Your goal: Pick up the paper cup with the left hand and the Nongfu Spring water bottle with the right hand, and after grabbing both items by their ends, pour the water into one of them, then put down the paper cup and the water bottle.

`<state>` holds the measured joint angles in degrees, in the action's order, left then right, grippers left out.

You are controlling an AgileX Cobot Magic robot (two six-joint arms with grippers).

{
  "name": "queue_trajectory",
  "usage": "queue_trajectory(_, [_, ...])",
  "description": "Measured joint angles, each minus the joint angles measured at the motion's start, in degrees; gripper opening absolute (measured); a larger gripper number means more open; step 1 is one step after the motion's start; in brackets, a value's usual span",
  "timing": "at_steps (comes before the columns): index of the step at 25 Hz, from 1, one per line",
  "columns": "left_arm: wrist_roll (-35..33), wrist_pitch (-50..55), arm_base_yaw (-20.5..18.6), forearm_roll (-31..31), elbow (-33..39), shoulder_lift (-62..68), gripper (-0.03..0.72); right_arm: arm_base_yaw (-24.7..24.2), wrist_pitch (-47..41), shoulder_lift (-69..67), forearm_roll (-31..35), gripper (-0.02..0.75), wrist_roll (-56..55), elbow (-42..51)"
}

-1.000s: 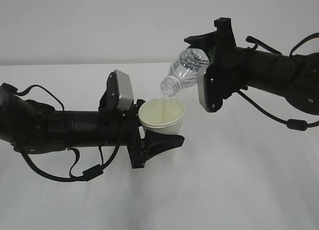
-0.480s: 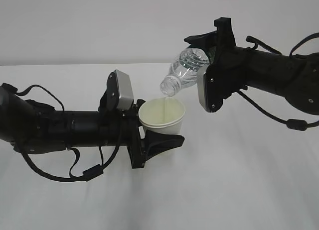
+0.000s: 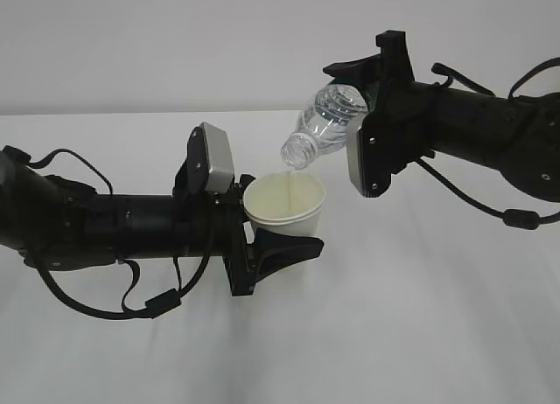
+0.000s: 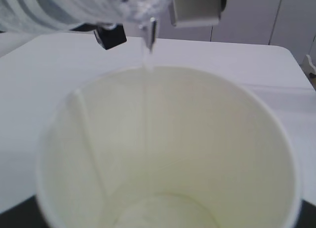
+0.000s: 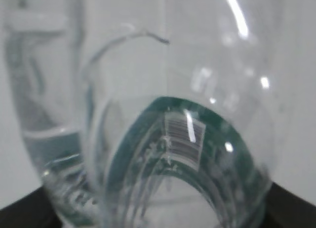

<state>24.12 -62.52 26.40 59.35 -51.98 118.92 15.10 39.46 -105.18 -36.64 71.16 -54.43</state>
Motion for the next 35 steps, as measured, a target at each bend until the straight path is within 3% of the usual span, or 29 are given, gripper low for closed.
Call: queue_trajectory(35, [0.0,0.51,0.0,0.0,0.0,0.0,0.491,0.0,0.09,0.0,-0.2,0.487,0.67,0.0])
